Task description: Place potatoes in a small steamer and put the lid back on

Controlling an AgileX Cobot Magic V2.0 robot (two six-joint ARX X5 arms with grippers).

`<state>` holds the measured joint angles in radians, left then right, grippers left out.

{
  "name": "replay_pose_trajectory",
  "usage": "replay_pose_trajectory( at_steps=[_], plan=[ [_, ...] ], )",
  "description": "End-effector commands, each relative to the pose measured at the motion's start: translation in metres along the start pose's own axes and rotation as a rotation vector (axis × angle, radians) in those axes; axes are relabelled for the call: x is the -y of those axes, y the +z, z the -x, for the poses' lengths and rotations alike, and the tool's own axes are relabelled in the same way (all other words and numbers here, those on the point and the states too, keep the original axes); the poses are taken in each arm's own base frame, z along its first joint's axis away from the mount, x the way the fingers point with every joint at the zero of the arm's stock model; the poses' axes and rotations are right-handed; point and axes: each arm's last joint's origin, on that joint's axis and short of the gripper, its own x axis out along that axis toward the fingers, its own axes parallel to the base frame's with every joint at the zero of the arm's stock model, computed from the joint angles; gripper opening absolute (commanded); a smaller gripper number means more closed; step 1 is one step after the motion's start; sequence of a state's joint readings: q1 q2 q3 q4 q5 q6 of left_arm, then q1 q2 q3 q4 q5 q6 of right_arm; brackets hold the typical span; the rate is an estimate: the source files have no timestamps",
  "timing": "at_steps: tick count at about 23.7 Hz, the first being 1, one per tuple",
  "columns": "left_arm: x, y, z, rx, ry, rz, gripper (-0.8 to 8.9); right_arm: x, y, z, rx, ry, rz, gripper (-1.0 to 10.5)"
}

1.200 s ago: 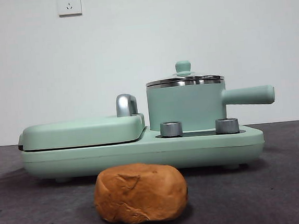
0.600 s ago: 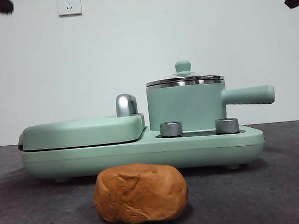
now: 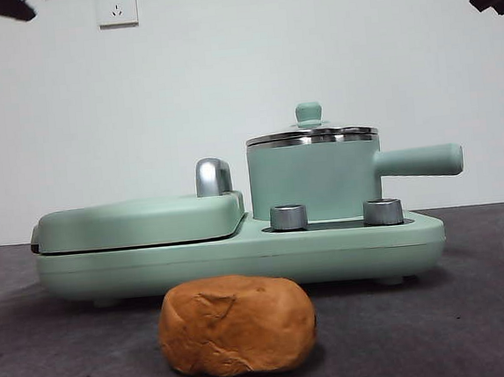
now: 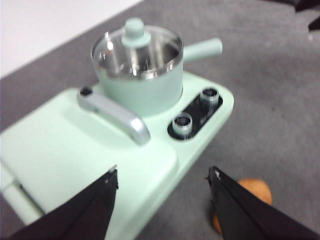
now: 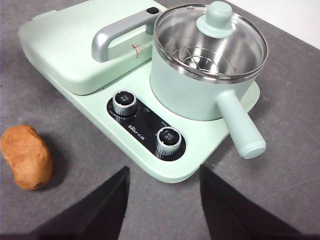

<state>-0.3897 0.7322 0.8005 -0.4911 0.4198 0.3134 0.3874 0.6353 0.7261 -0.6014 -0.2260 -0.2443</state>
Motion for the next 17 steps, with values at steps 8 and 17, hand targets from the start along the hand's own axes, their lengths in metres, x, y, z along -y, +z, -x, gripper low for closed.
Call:
replay_pose_trajectory(
  at_steps=[8,17],
  plan=[
    [-0.011,0.023,-0.054,0.143,-0.044,0.012,2.98,0.001,0.009,0.002,0.055,-0.014,-0.121,2.3],
    [-0.022,0.029,-0.135,0.232,0.026,0.047,2.98,0.001,0.009,0.002,0.056,-0.022,-0.123,2.3]
  ],
)
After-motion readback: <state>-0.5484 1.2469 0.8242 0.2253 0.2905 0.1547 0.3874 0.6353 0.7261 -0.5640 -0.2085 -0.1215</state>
